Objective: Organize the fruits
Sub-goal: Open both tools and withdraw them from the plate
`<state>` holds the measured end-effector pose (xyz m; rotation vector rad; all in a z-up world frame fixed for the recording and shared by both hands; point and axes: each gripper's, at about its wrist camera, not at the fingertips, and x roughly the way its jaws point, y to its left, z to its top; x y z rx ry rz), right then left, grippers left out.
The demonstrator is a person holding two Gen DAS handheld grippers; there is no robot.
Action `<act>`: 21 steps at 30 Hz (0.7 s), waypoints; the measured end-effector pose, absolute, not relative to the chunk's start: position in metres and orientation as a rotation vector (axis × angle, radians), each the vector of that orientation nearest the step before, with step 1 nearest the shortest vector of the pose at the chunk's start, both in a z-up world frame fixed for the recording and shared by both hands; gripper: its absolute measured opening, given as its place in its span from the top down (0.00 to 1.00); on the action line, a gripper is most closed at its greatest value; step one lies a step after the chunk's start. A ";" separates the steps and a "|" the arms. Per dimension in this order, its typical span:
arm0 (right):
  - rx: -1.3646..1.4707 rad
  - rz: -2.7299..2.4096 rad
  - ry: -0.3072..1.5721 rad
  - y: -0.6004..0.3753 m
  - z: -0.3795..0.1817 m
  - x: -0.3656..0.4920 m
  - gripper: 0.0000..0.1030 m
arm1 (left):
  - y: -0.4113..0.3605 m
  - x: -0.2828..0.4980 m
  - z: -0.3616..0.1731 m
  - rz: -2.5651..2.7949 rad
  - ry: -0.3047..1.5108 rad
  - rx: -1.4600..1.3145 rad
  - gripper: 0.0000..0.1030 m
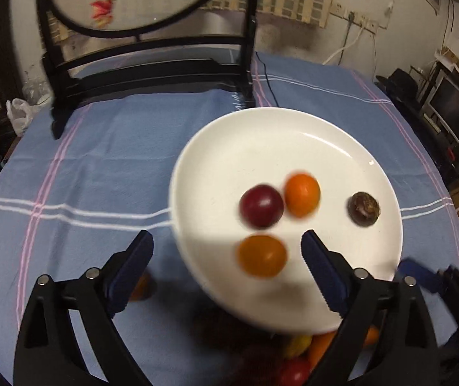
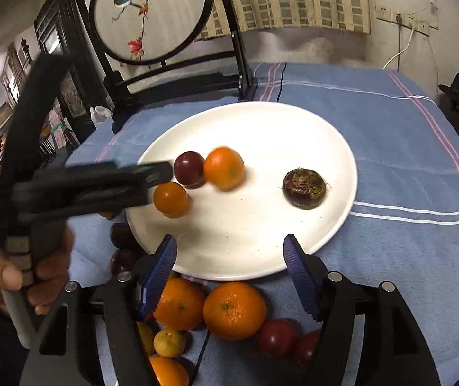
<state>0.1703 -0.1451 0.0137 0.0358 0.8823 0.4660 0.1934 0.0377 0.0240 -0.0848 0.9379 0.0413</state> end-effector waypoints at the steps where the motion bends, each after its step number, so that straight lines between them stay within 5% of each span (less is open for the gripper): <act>1: 0.052 0.472 0.873 -0.148 0.017 0.169 0.33 | 0.044 0.184 0.024 0.059 0.933 -0.083 0.11; 9: 0.055 0.466 0.800 -0.156 0.033 0.149 0.30 | 0.096 0.110 0.018 0.181 0.812 -0.146 0.10; 21: 0.033 0.224 0.794 -0.240 0.028 0.083 0.18 | 0.099 0.118 0.007 0.096 0.872 -0.181 0.09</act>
